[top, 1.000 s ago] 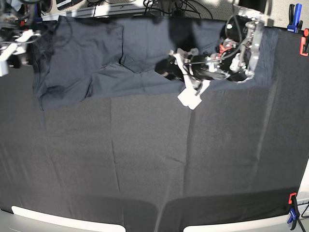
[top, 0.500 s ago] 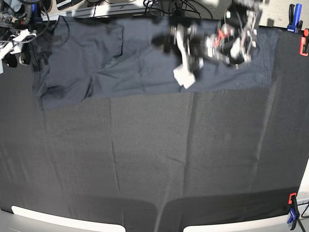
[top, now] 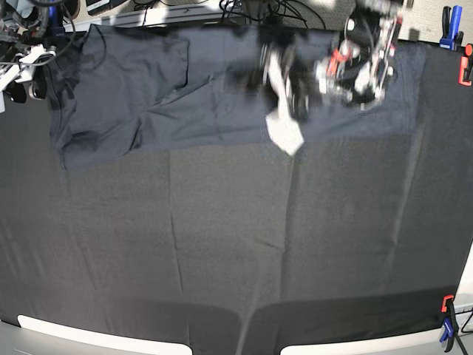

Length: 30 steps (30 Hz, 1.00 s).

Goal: Layout the t-shirt on the table in an organized manner, then fold the t-shirt properly
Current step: 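Fold the grasped side over the shirt's middle with the left gripper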

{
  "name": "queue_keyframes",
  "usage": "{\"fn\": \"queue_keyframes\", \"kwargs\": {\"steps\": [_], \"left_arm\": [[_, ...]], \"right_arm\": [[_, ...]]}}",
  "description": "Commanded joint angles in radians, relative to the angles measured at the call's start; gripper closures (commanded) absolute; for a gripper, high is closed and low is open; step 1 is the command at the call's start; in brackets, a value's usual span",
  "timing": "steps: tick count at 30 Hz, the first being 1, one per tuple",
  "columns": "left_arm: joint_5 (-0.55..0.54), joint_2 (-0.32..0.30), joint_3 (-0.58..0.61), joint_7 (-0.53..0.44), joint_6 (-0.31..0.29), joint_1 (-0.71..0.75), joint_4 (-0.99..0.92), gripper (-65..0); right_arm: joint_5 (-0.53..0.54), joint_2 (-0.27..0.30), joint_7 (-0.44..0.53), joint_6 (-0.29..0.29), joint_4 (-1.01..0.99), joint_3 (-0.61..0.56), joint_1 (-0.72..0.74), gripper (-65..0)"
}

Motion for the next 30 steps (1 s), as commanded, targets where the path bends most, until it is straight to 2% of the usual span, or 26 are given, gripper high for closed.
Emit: {"fn": "queue_keyframes", "kwargs": {"steps": [1, 3, 7, 11, 13, 15, 20, 23, 28, 30], "left_arm": [[0.013, 0.021, 0.007, -0.031, 0.026, -0.023, 0.013, -19.6], [0.078, 0.056, 0.036, -0.026, 0.064, -0.045, 0.010, -19.6], [0.177, 0.103, 0.150, -0.016, 0.063, -0.064, 0.008, -19.6], [0.274, 0.105, 0.269, -0.024, 0.063, -0.058, 0.005, -19.6], [0.343, 0.105, 0.302, -0.035, 0.064, -0.053, 0.001, -19.6], [0.366, 0.105, 0.314, -0.035, 0.064, -0.053, -0.020, -19.6], [0.365, 0.105, 0.314, -0.027, 0.064, -0.053, -0.111, -19.6], [0.343, 0.105, 0.314, 0.026, 0.064, -0.054, -0.154, -19.6], [0.159, 0.105, 0.314, 0.092, 0.064, -0.068, -0.105, -19.6], [0.124, 0.105, 0.314, 0.098, 0.064, -0.074, -0.064, -19.7]], "right_arm": [[0.011, 0.016, 0.020, 0.020, 0.018, 0.010, -0.001, -24.4], [0.011, 0.016, 0.021, 0.020, 0.018, 0.010, -0.001, -24.4], [0.011, 0.016, 0.020, 0.020, 0.018, 0.010, -0.001, -24.4], [0.011, 0.016, 0.020, 0.020, 0.018, 0.010, -0.001, -24.4], [0.011, 0.016, 0.020, 0.020, 0.018, 0.010, -0.001, -24.4], [0.011, 0.016, 0.020, 0.020, 0.018, 0.010, -0.001, -24.4], [0.011, 0.016, 0.020, 0.020, 0.018, 0.010, -0.001, -24.4], [0.011, 0.016, 0.021, 0.020, 0.018, 0.010, -0.001, -24.4], [0.011, 0.016, 0.056, 0.020, 0.018, 0.010, 0.000, -24.4], [0.011, 0.015, 0.065, 0.020, 0.018, 0.010, 0.000, -24.4]]}}
